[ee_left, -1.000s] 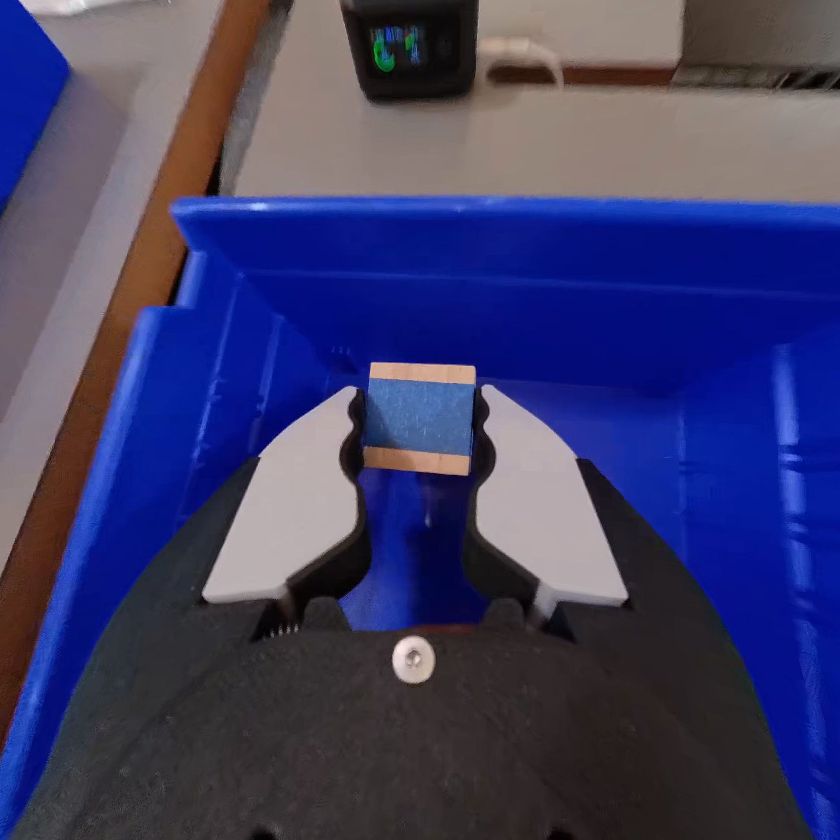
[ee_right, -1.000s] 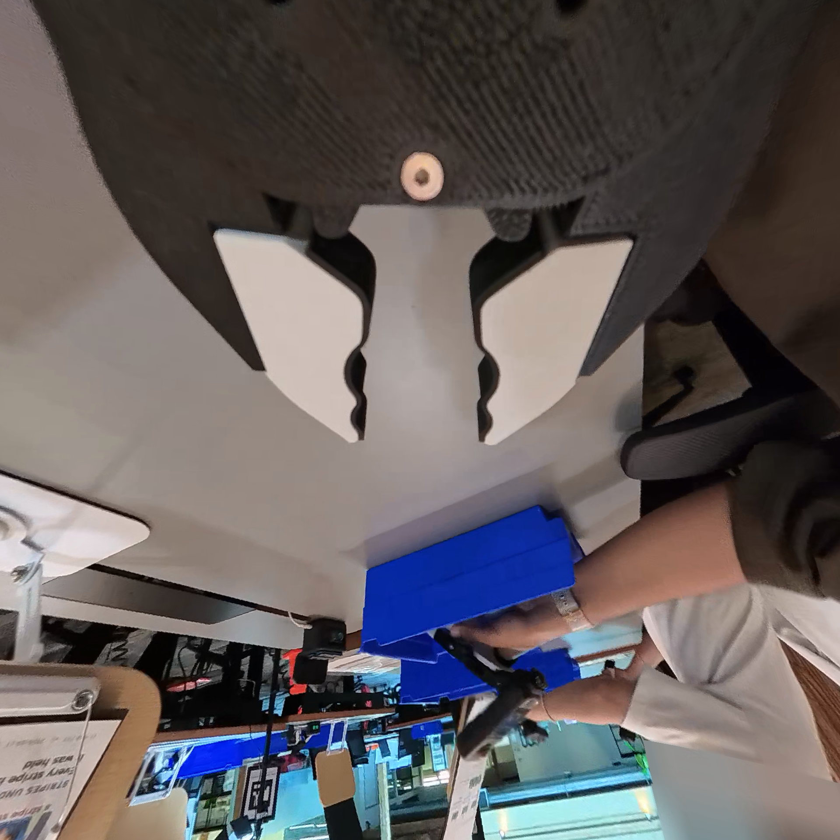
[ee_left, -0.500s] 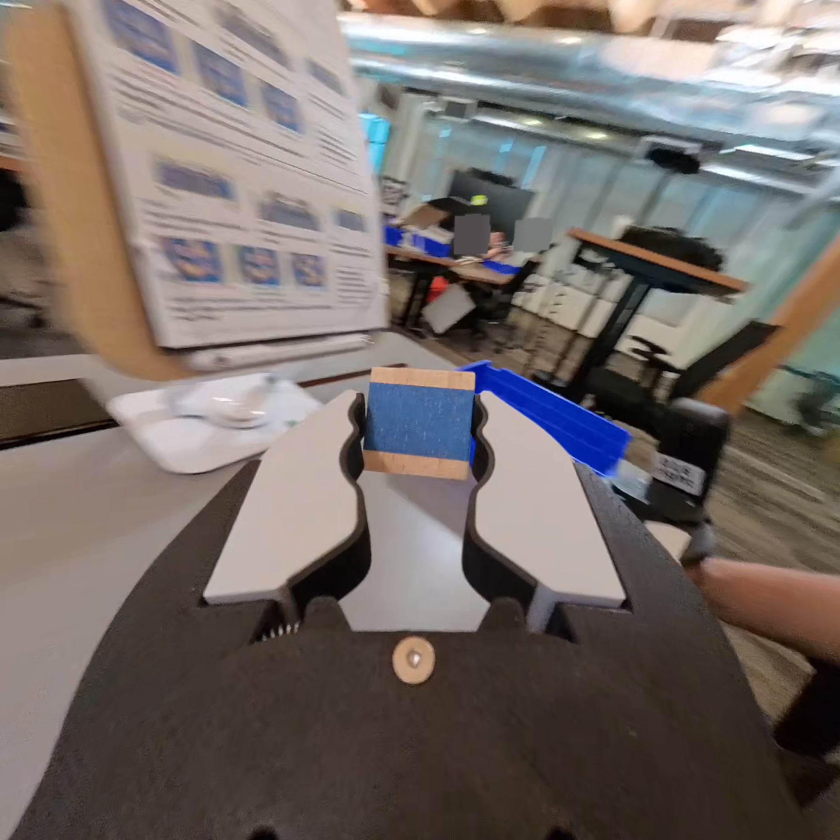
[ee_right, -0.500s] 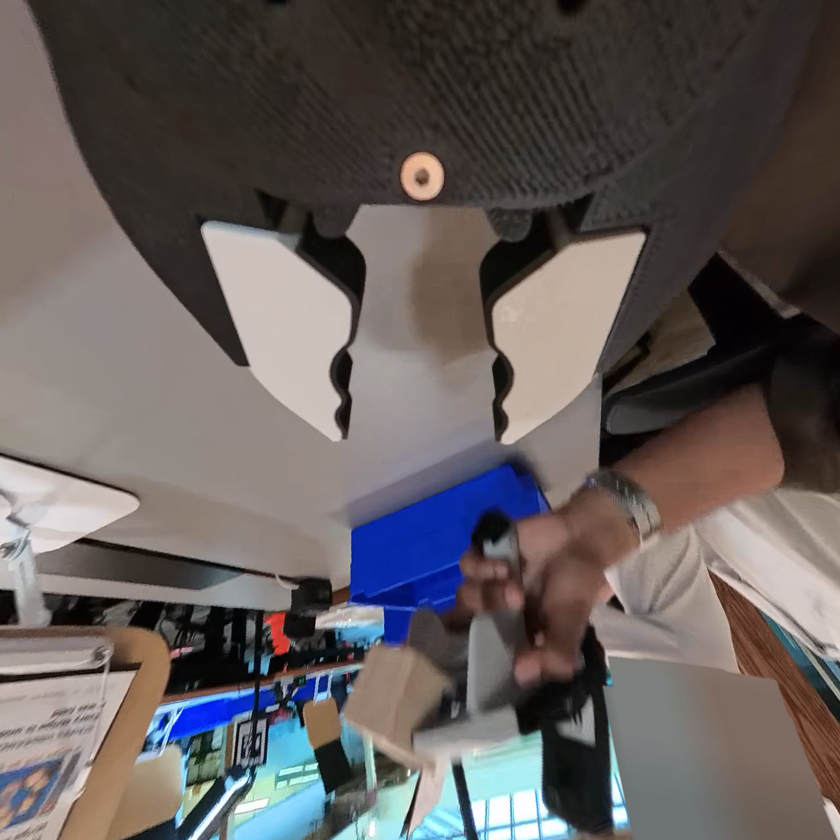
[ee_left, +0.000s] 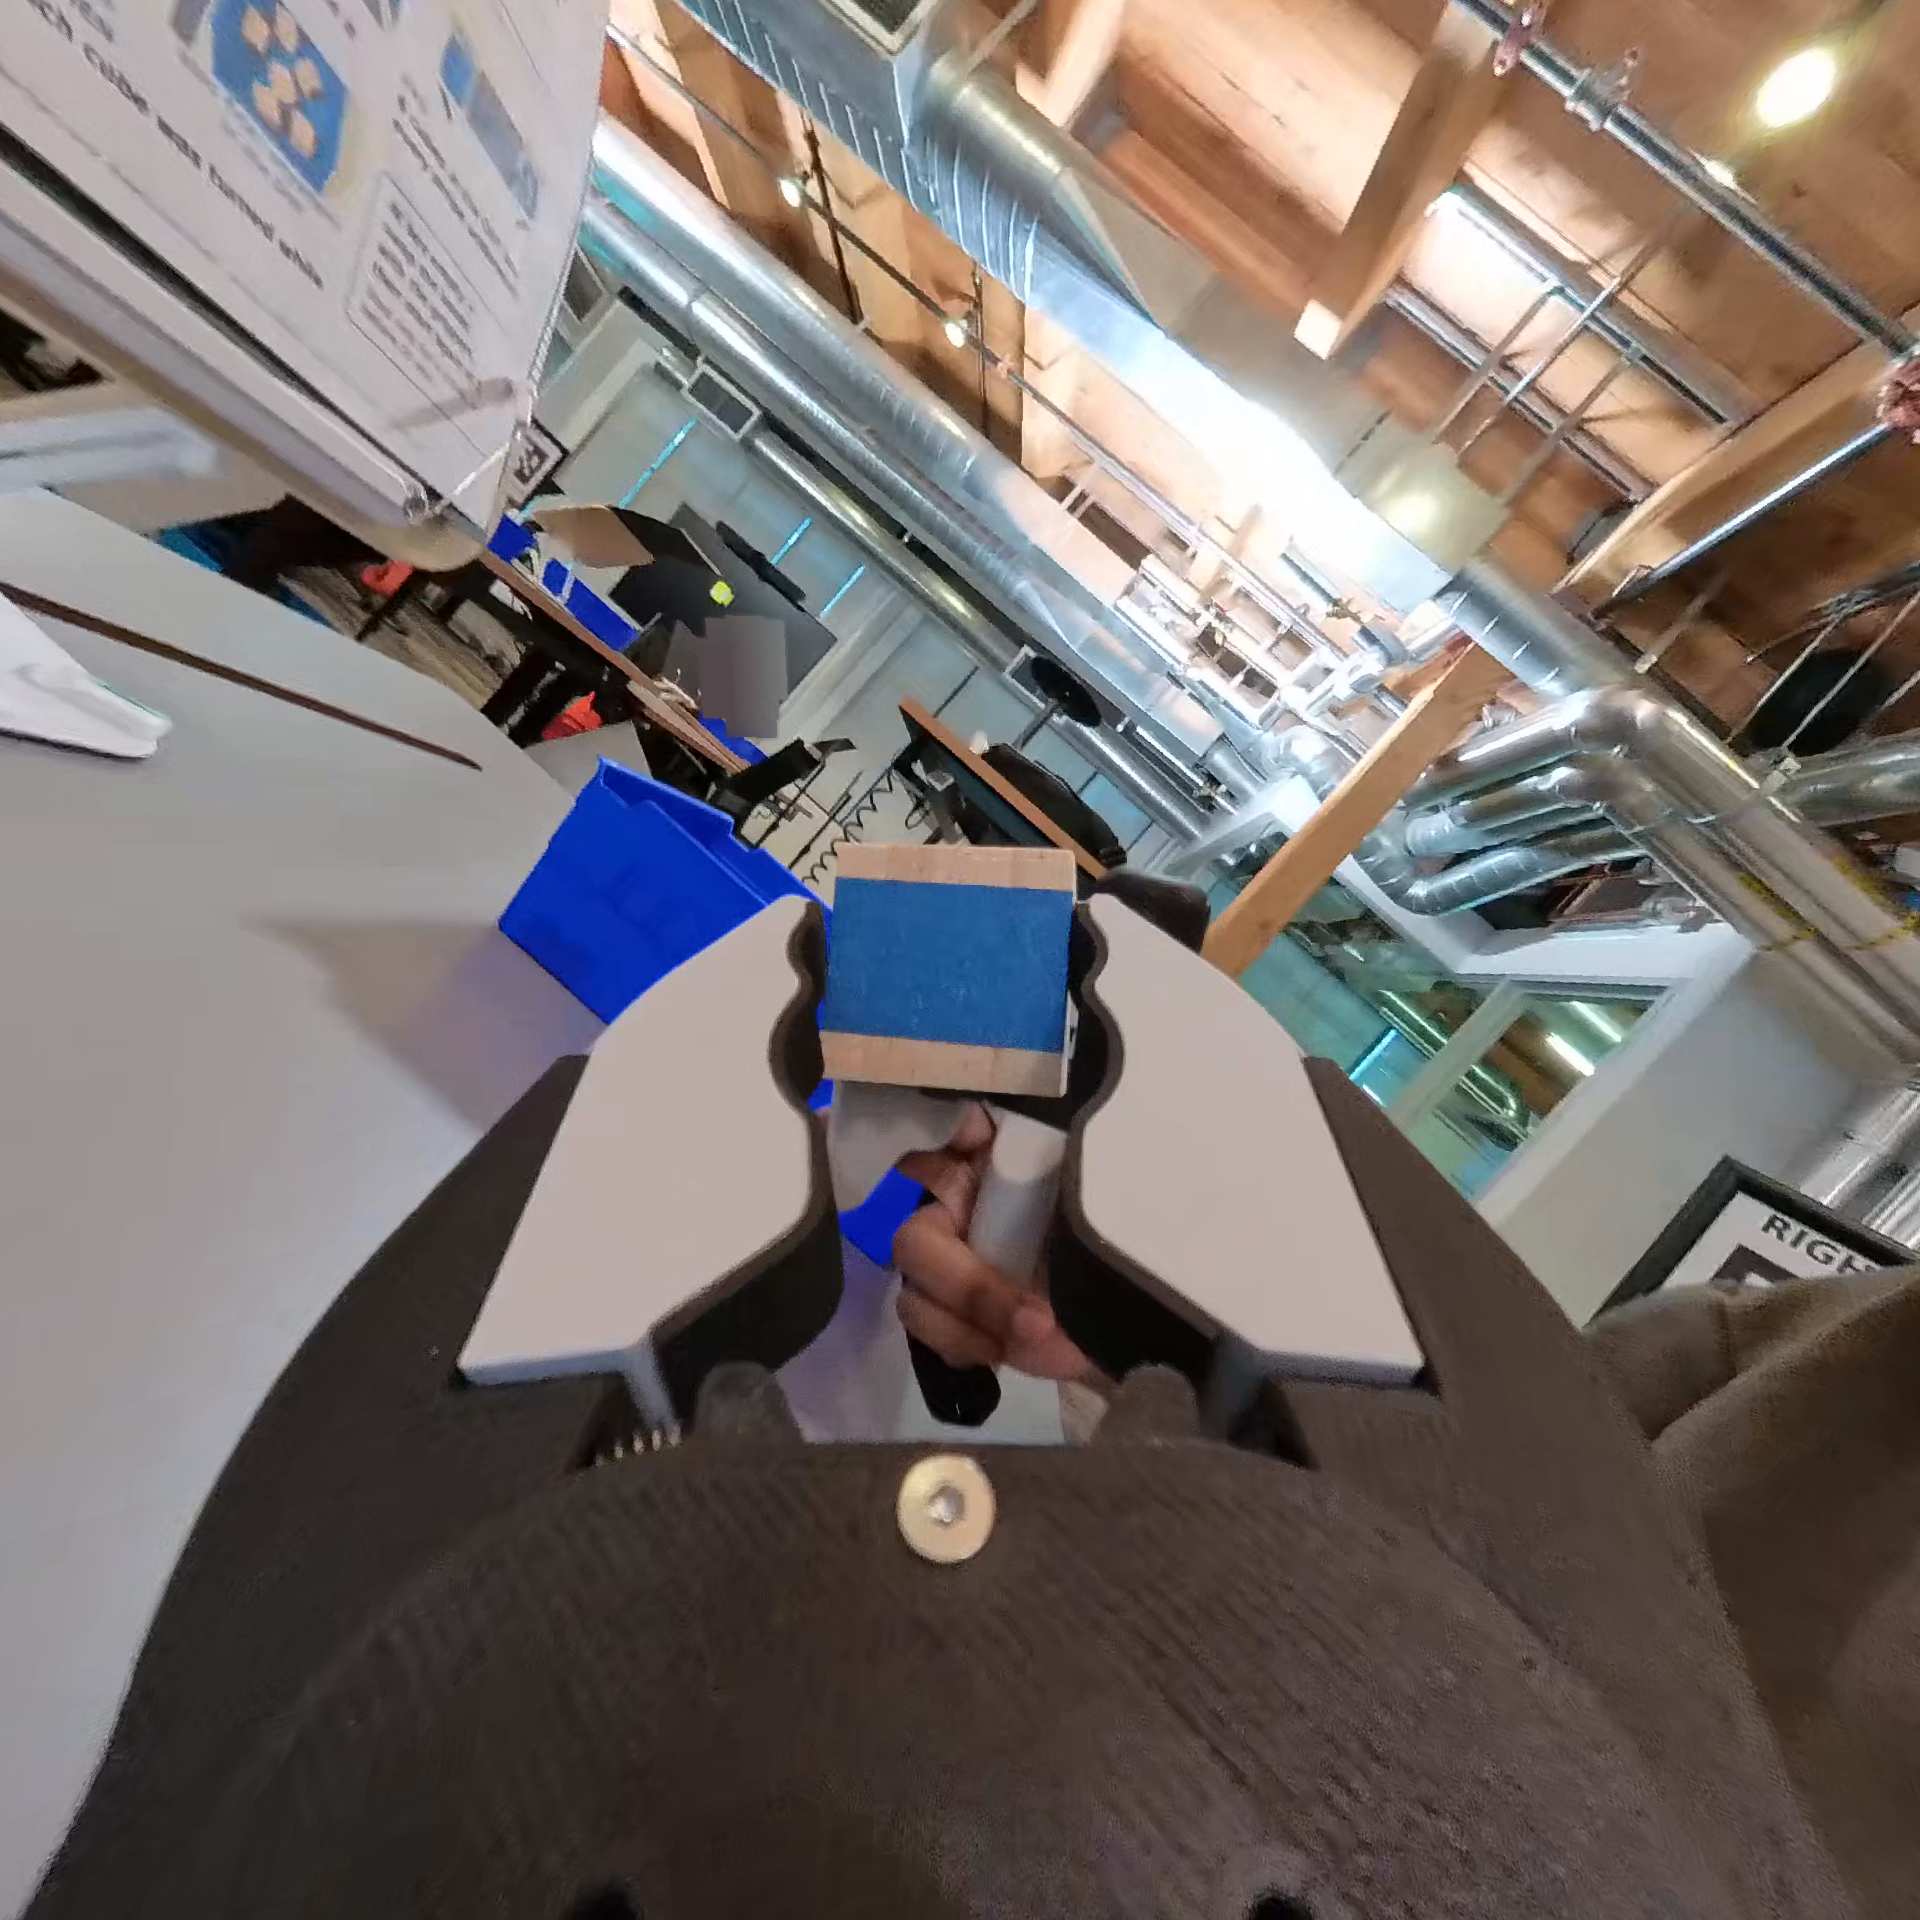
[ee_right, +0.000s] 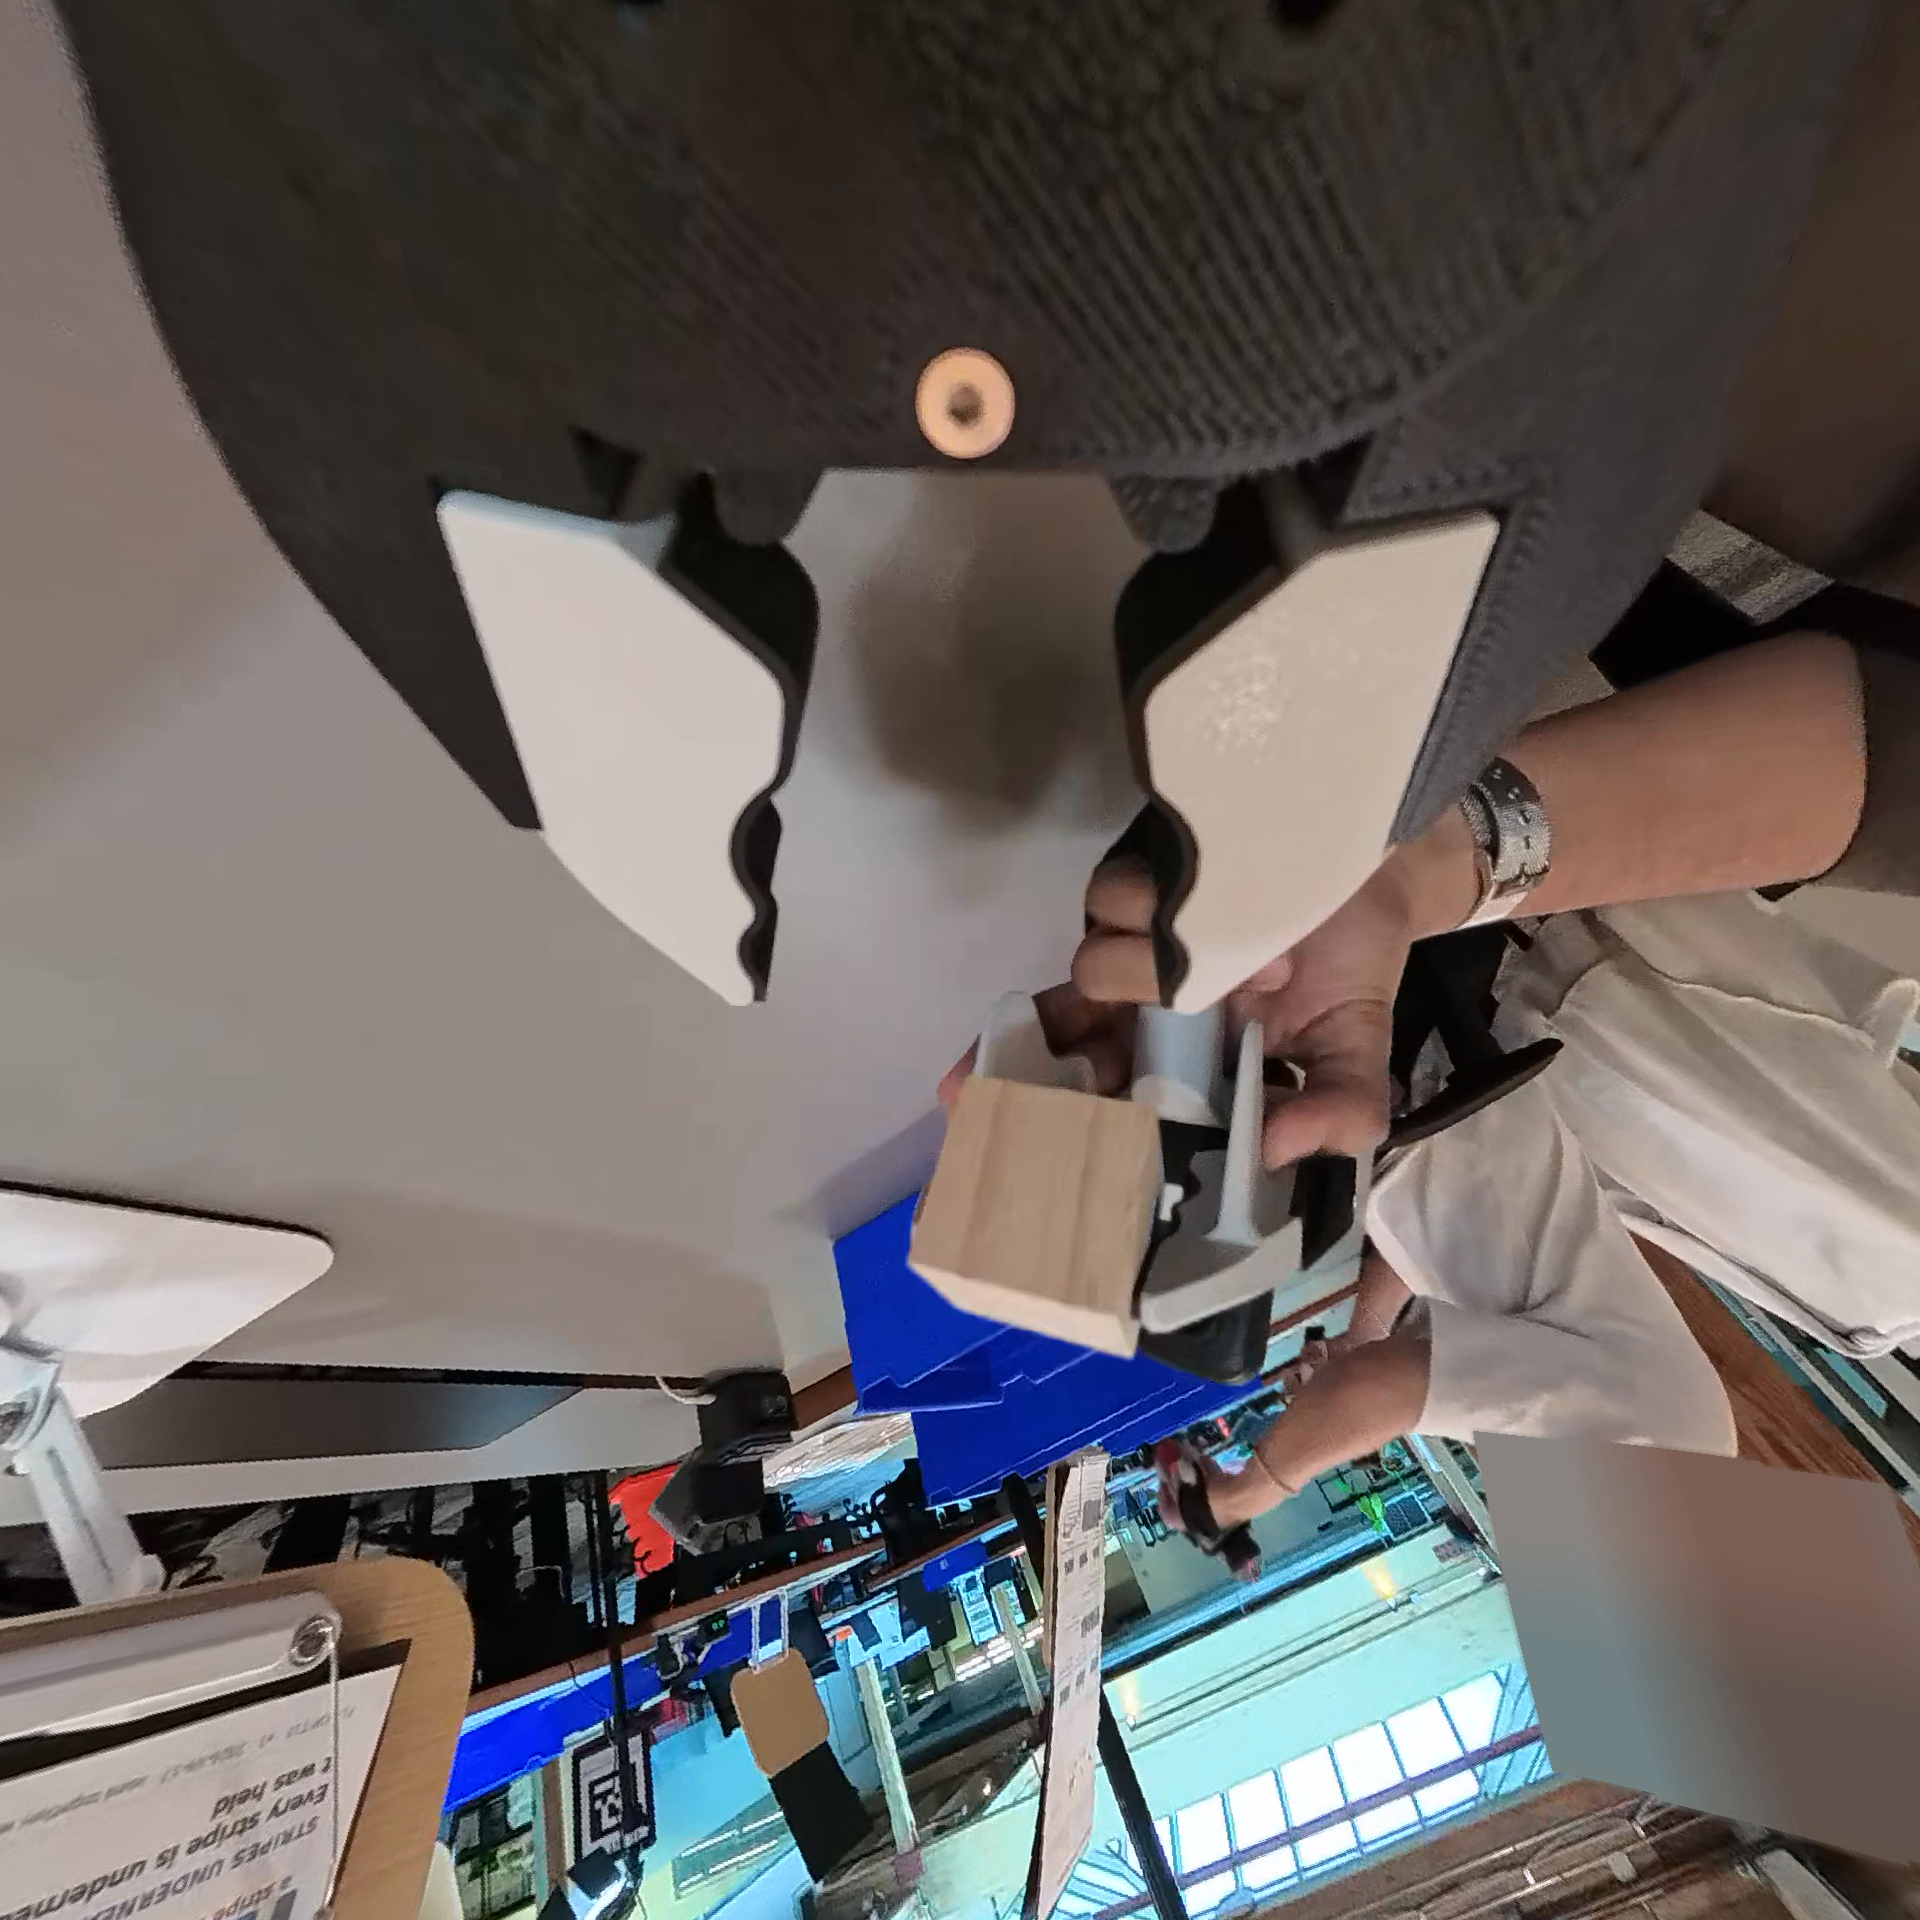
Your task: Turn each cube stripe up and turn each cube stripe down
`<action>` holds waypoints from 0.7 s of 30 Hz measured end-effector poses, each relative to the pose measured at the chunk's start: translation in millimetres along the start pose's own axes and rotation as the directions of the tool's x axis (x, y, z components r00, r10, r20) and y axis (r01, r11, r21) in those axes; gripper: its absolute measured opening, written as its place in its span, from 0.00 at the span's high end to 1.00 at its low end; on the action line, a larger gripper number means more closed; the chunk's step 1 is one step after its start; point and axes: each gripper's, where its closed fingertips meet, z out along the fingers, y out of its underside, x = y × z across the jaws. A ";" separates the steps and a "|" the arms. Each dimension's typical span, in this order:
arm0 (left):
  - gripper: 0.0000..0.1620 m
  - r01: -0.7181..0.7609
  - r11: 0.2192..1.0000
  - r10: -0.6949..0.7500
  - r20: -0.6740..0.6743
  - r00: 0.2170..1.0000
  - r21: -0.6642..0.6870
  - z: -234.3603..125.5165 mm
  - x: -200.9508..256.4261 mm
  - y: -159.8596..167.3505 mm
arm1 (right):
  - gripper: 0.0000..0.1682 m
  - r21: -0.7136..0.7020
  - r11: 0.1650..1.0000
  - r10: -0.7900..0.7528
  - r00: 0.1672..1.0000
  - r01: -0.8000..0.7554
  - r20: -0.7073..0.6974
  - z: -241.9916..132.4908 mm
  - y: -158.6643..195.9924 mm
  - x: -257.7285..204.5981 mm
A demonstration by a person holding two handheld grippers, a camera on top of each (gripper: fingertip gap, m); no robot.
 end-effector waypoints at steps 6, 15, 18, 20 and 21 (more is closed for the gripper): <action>0.73 -0.011 0.999 0.011 -0.001 1.000 -0.046 -0.7 -2.2 1.1 | 0.59 -0.037 0.996 -0.081 0.996 0.080 -0.026 3.9 7.3 3.7; 0.73 -0.095 0.975 0.089 -0.038 0.995 -0.201 14.6 2.2 24.0 | 0.59 -0.019 0.992 -0.127 0.992 0.127 -0.007 -2.6 4.6 1.1; 0.73 -0.070 0.978 0.060 -0.058 0.997 -0.195 21.1 2.0 23.7 | 0.59 -0.020 0.991 -0.135 0.991 0.135 -0.022 -12.1 4.3 5.5; 0.73 -0.050 0.981 0.038 -0.066 0.997 -0.190 25.8 0.1 23.1 | 0.59 -0.014 0.991 -0.132 0.990 0.131 -0.042 -19.1 3.8 9.2; 0.73 -0.044 0.981 0.031 -0.070 0.997 -0.190 28.3 -0.9 22.9 | 0.59 -0.007 0.992 -0.126 0.991 0.126 -0.051 -22.8 3.3 10.5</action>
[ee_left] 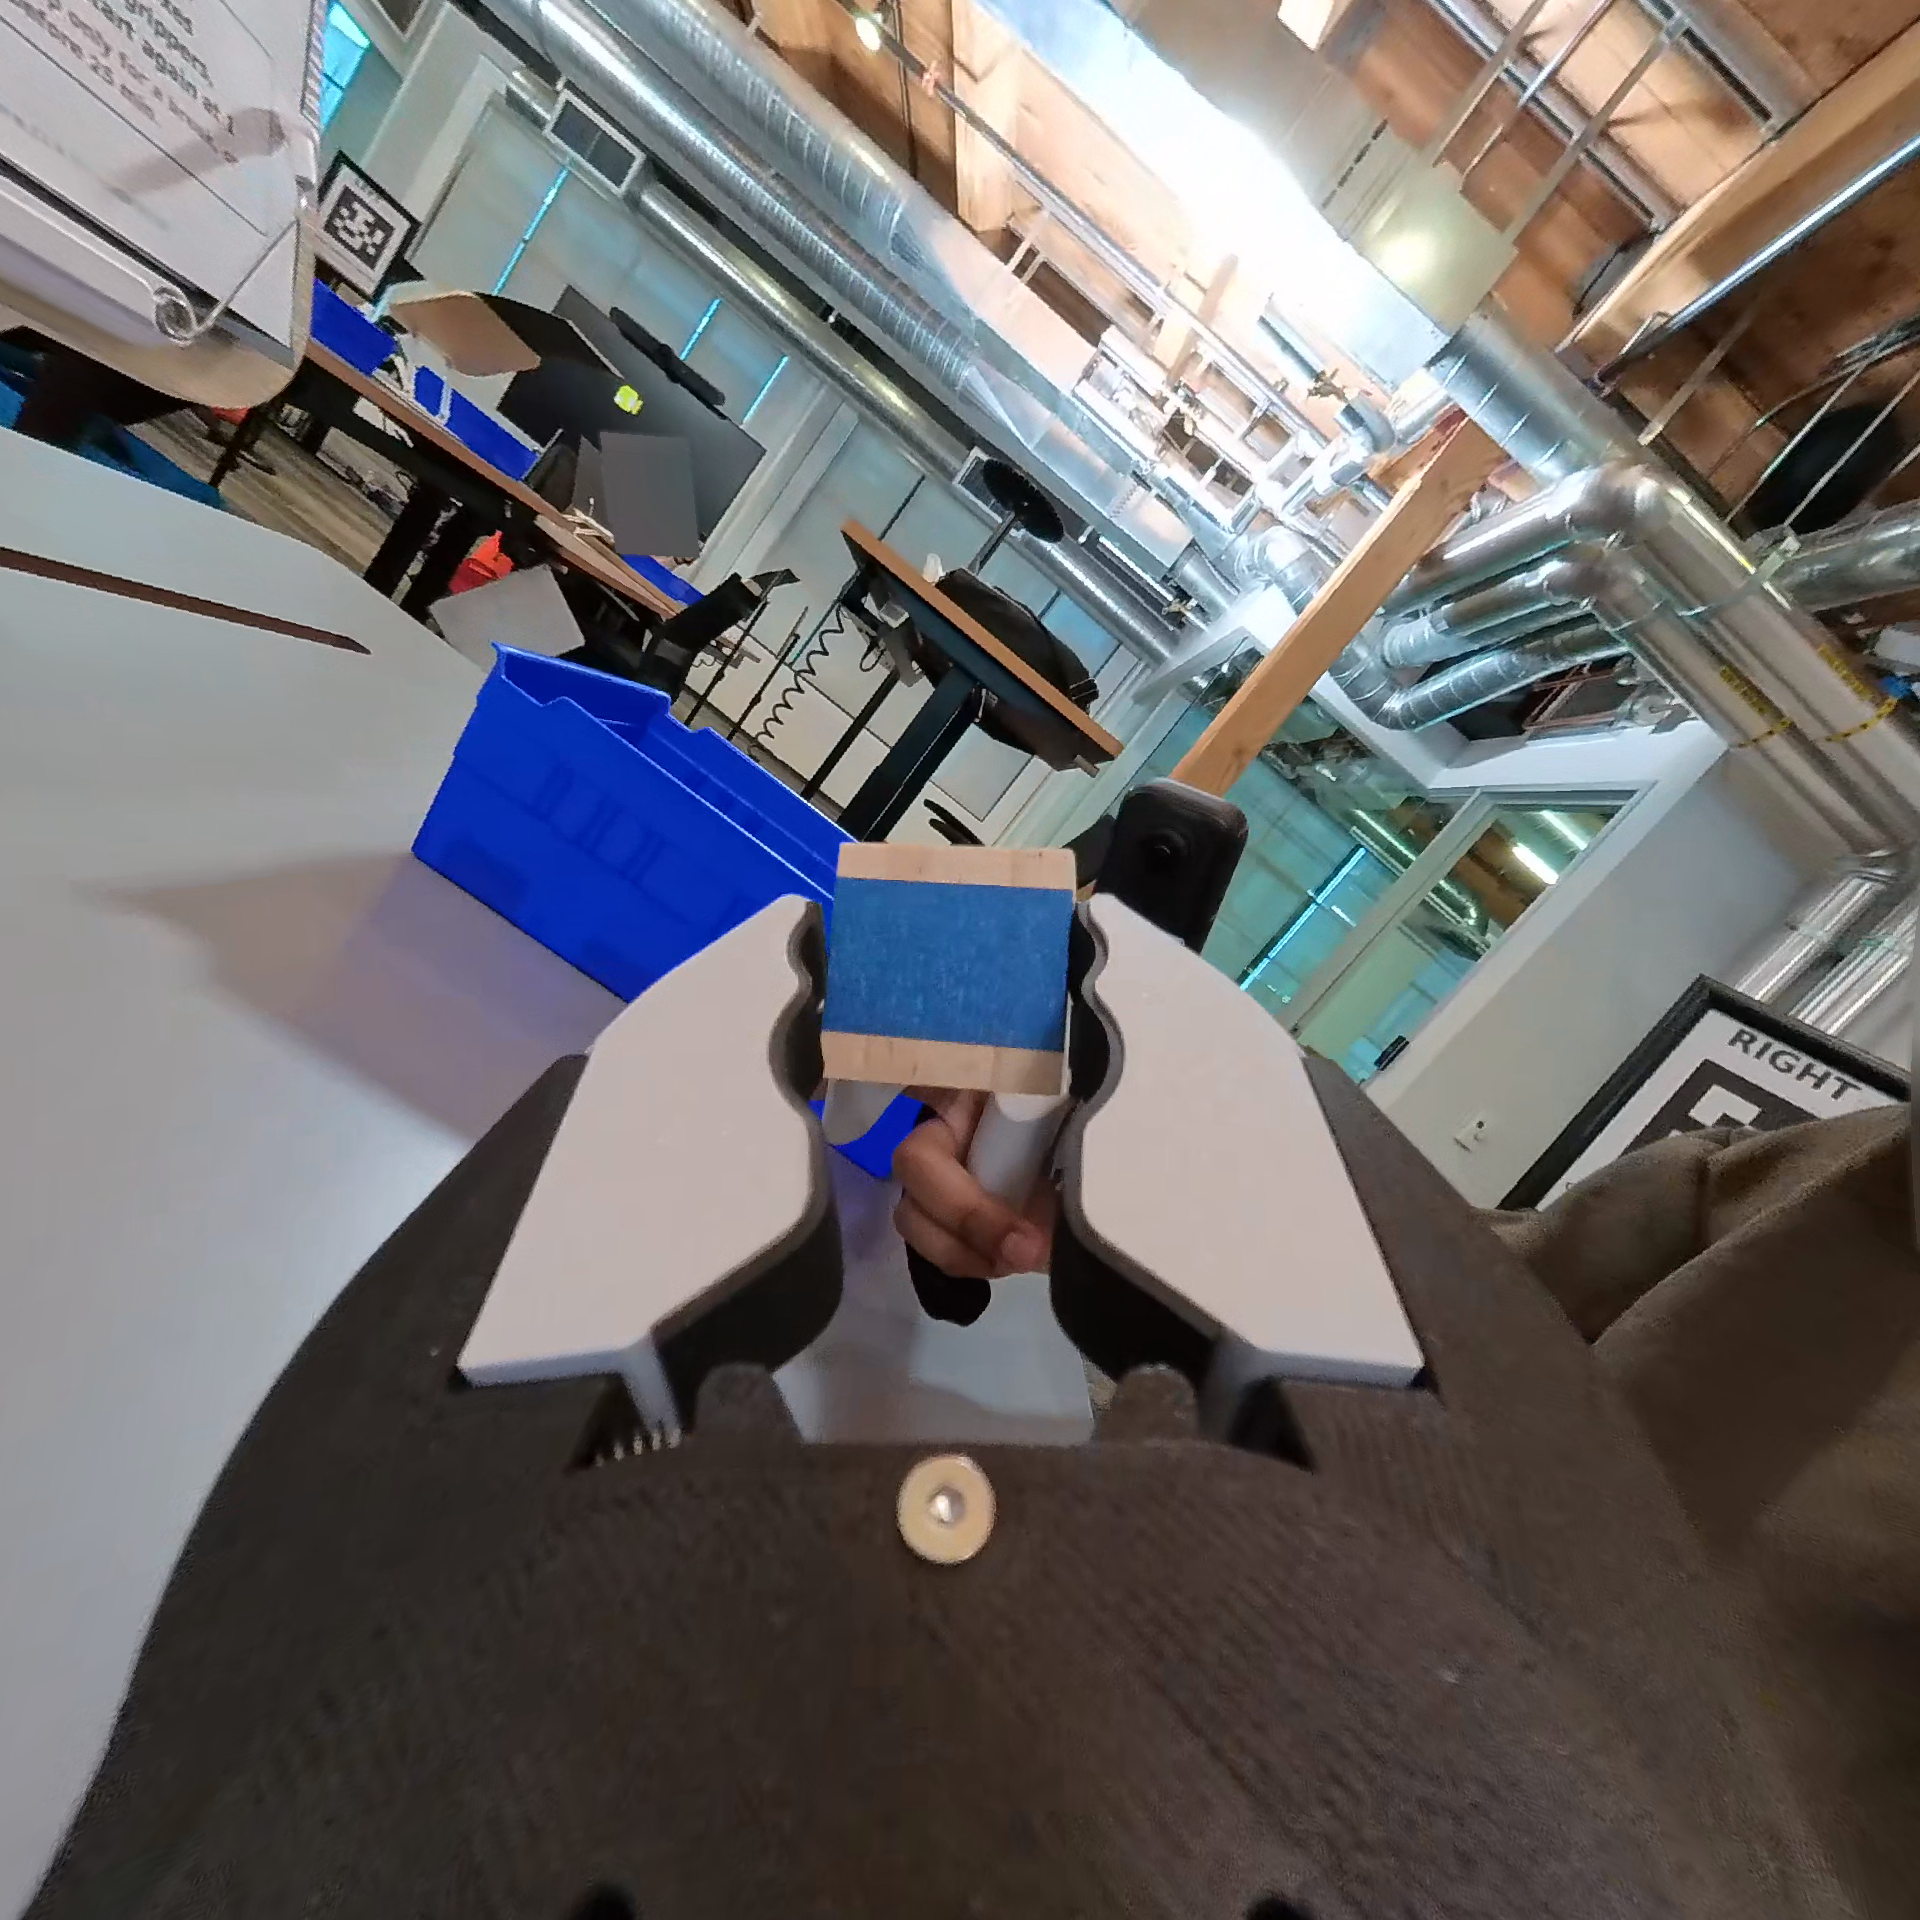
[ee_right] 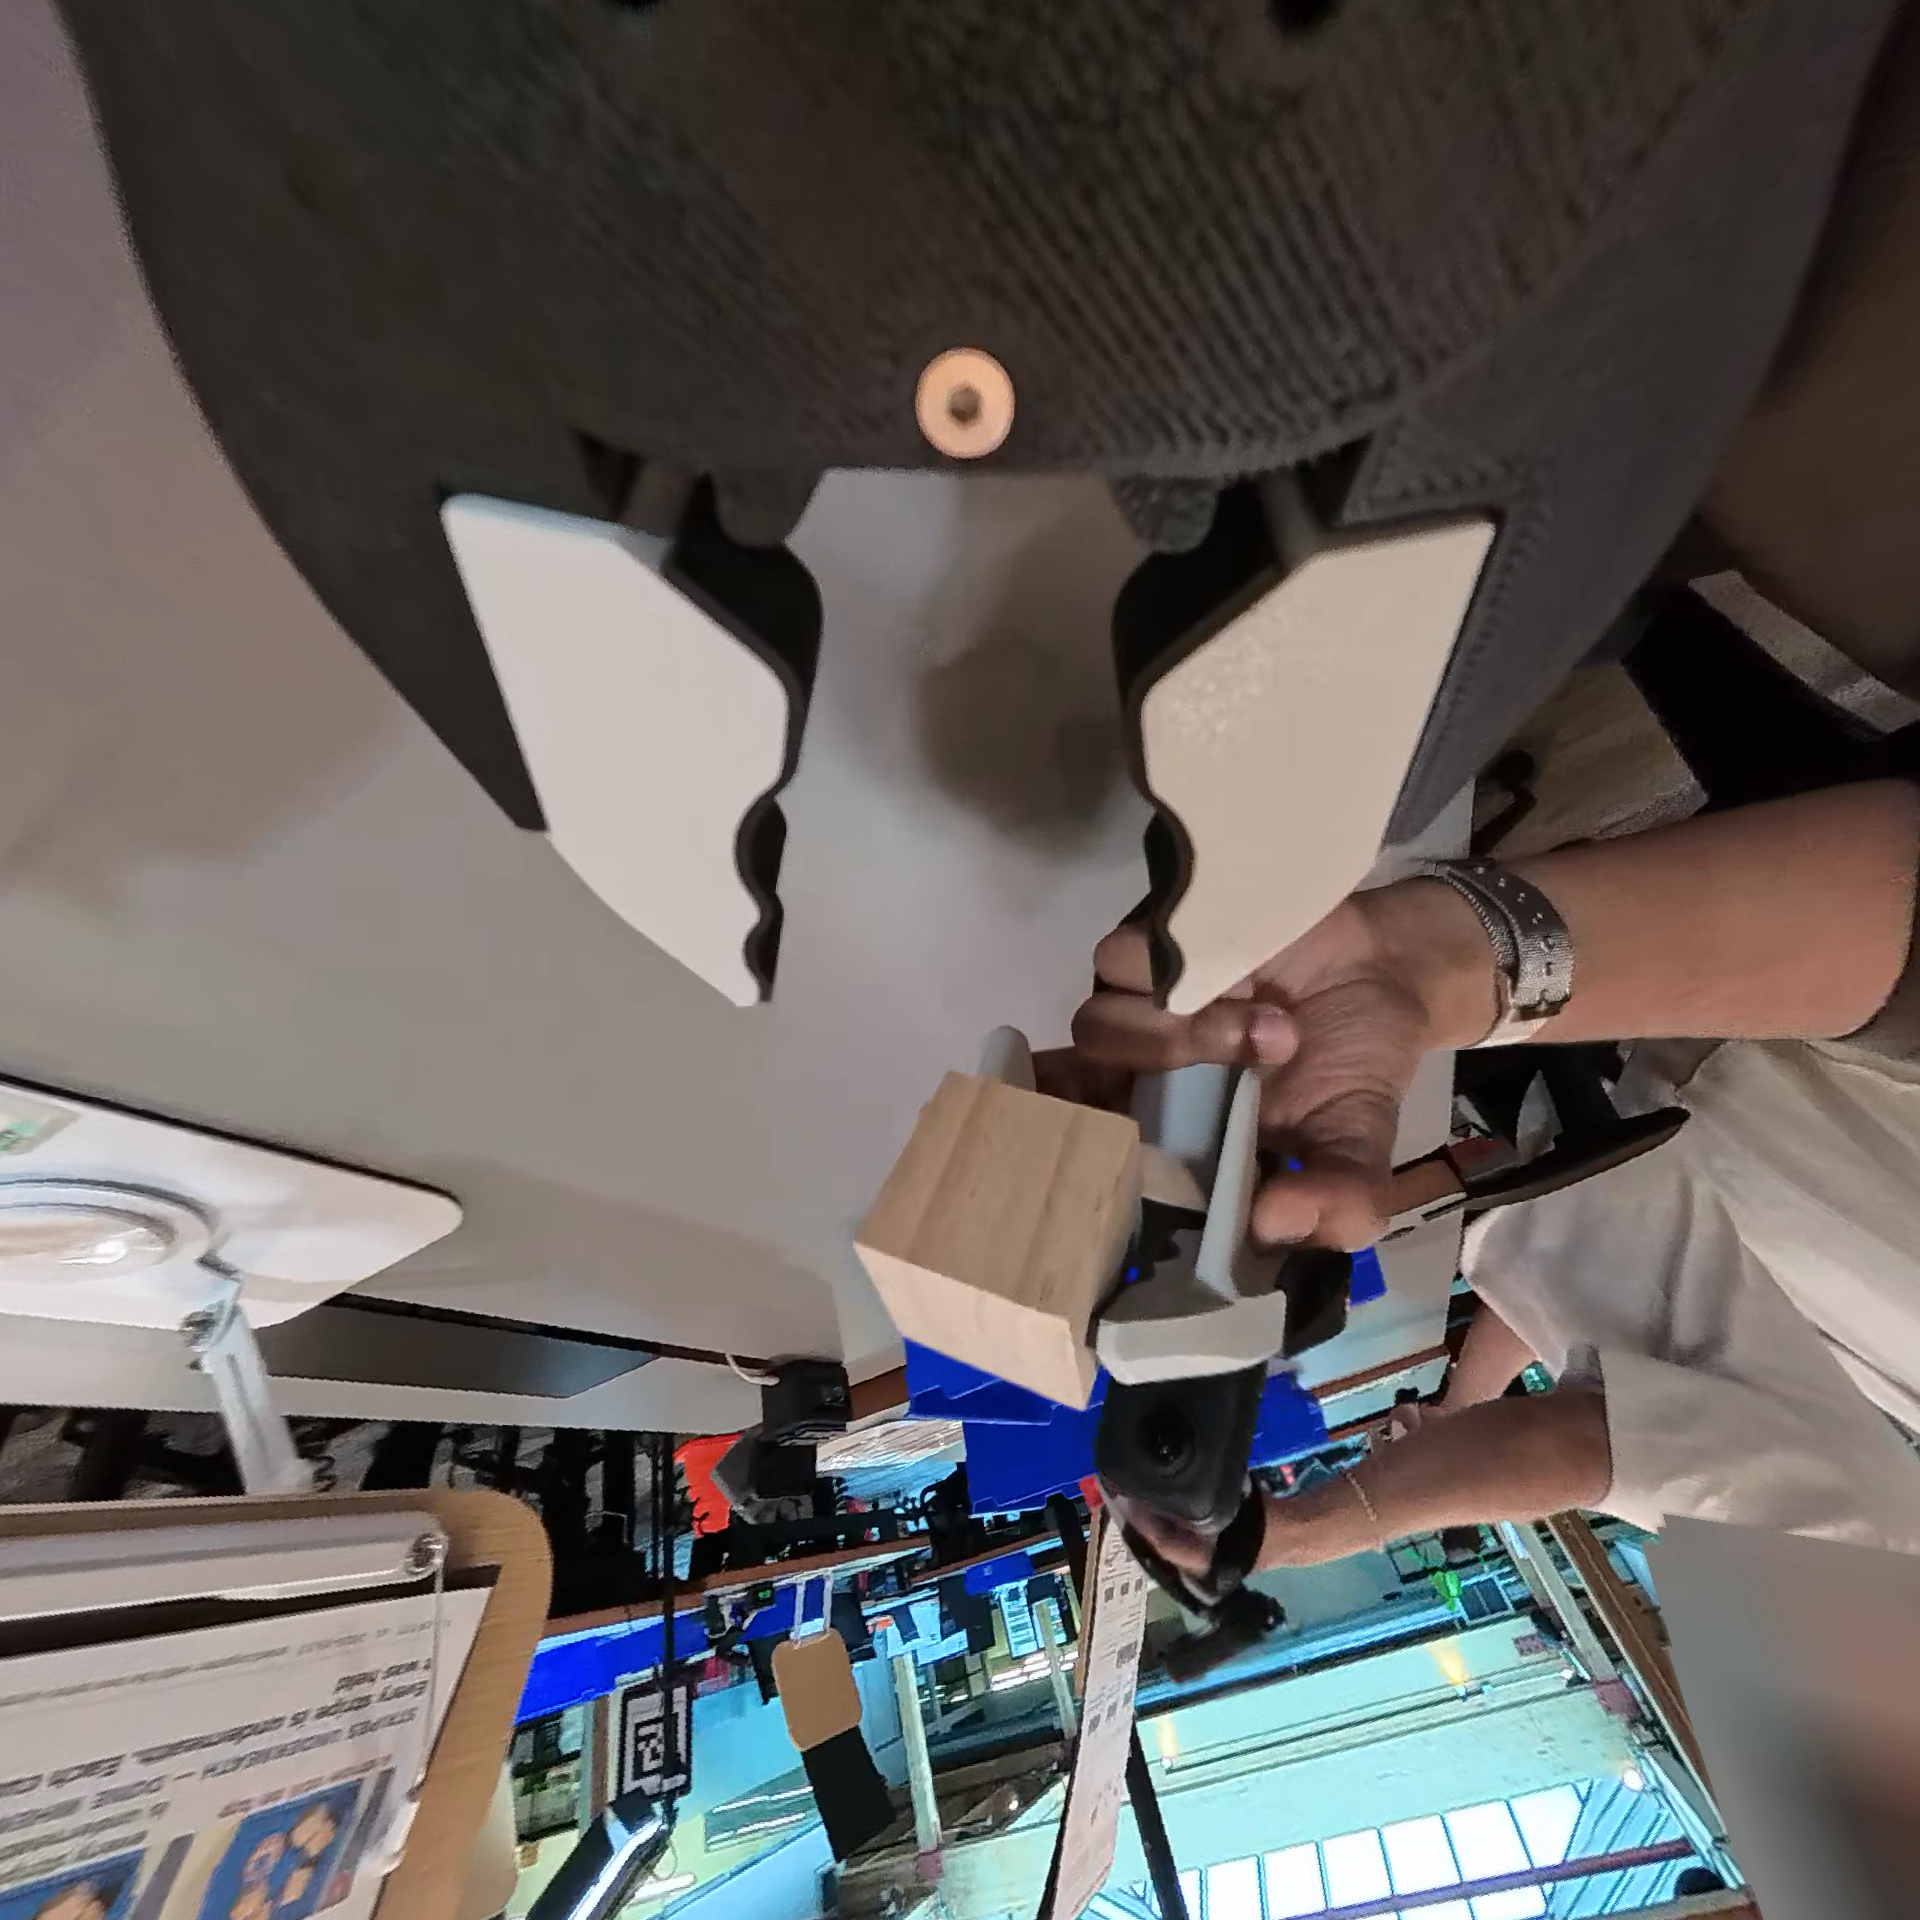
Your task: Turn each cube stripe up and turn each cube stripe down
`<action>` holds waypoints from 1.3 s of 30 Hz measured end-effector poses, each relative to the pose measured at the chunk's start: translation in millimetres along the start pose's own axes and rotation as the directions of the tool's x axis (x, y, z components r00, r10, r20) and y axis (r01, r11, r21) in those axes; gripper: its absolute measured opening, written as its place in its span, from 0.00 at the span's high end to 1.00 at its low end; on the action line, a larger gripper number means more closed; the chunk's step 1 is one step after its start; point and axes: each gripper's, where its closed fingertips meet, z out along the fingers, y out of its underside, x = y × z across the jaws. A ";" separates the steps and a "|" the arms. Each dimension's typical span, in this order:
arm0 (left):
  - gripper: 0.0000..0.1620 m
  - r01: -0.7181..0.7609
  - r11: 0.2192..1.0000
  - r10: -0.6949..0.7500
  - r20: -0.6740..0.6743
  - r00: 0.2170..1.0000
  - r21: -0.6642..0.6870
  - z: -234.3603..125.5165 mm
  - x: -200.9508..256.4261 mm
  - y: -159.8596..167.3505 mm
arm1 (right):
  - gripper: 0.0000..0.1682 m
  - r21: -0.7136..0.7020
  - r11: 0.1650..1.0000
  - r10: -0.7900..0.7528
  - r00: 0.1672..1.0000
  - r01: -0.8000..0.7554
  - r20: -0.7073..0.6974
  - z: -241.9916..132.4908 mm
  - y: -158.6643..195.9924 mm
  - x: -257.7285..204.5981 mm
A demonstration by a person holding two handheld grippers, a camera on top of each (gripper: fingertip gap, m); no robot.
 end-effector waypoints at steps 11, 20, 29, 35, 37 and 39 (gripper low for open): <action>0.73 0.020 0.999 -0.021 -0.033 0.999 -0.041 20.5 -2.6 4.6 | 0.60 0.036 0.999 0.021 0.998 -0.019 -0.059 -21.2 -2.3 7.9; 0.73 -0.010 0.999 0.010 0.019 1.000 -0.044 0.4 -4.0 3.7 | 0.61 0.054 0.997 0.058 0.998 -0.058 -0.001 -0.2 -8.8 3.5; 0.73 -0.006 0.999 0.003 0.075 0.997 0.035 -24.5 -6.1 -11.1 | 0.61 0.014 1.000 0.016 0.998 -0.017 0.065 21.1 -3.7 -9.9; 0.72 -0.011 0.999 0.007 0.091 0.996 0.035 -30.2 -6.5 -11.2 | 0.61 0.001 1.000 0.027 0.996 -0.027 0.085 28.2 -1.2 -10.6; 0.73 0.009 0.999 -0.013 0.075 0.997 0.051 -29.2 -4.6 -12.8 | 0.61 0.002 0.999 0.041 0.996 -0.041 0.085 26.0 -0.9 -11.1; 0.72 0.020 0.999 -0.022 0.059 0.998 0.025 -25.7 -2.7 -6.8 | 0.61 0.029 0.998 0.053 0.994 -0.056 0.090 22.6 -7.5 -13.3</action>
